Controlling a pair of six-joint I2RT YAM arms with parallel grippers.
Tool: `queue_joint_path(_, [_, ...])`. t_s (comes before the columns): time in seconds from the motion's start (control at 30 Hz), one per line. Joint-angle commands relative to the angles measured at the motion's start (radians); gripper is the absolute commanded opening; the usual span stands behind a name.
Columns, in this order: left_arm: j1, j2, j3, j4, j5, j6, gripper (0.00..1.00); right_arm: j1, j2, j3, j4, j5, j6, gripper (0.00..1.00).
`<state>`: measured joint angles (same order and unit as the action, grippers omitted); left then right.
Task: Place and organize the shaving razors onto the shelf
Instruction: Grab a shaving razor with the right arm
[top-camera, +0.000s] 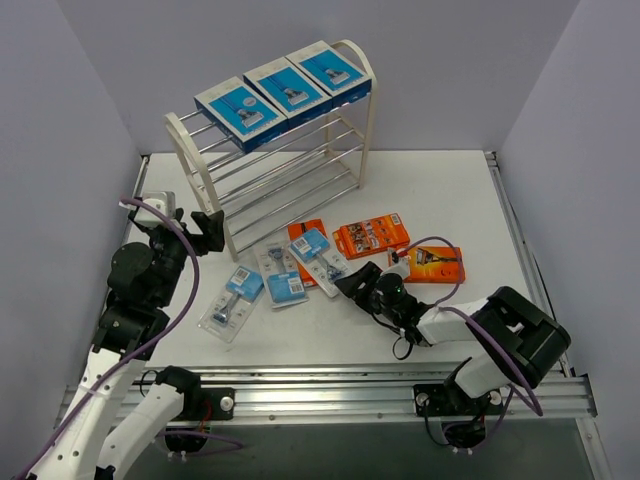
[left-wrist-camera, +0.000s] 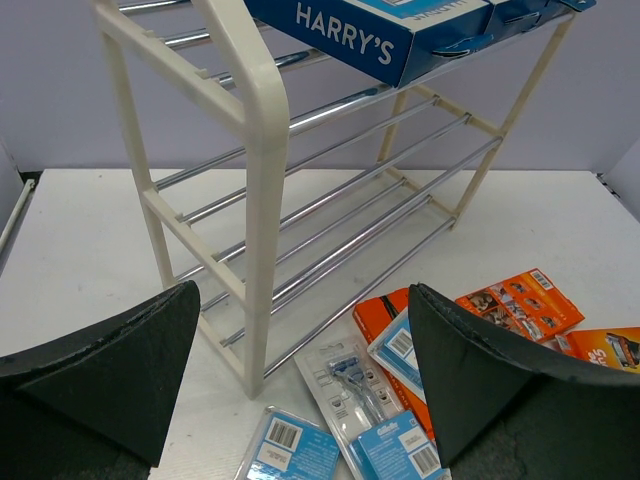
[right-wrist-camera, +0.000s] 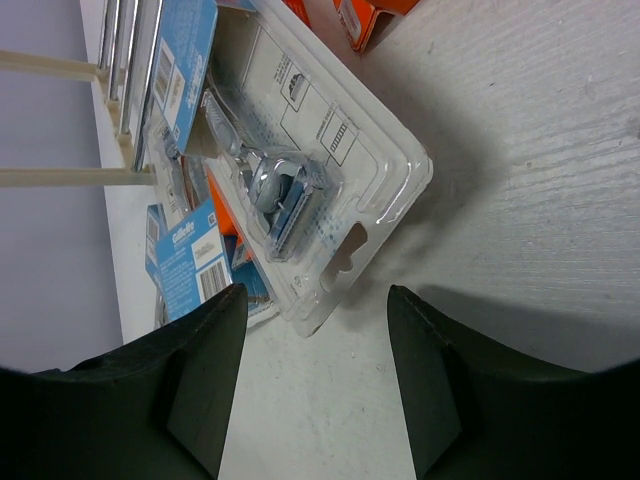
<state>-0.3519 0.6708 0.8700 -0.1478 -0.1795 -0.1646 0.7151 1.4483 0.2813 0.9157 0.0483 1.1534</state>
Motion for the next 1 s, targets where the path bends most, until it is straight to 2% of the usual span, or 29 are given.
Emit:
queue_joint_path(0.0, [-0.004,-0.004,0.027,0.014,0.0,0.002,0.94,0.006,0.035,-0.004,0.104,0.025,0.029,0.53])
queue_joint_path(0.27, [-0.006,-0.004,0.027,0.011,-0.003,0.004,0.97,0.004,0.096,-0.004,0.147,0.021,0.051,0.52])
queue_joint_path(0.43, [-0.006,-0.004,0.029,0.013,0.0,0.002,0.99,0.004,0.136,-0.005,0.186,0.012,0.062,0.47])
queue_joint_path(0.67, [-0.006,0.0,0.027,0.011,0.002,-0.001,0.99,0.003,0.173,-0.01,0.242,0.004,0.078,0.38])
queue_joint_path(0.97, [-0.006,0.004,0.027,0.011,0.002,-0.004,0.95,-0.005,0.167,0.021,0.207,-0.002,0.078,0.33])
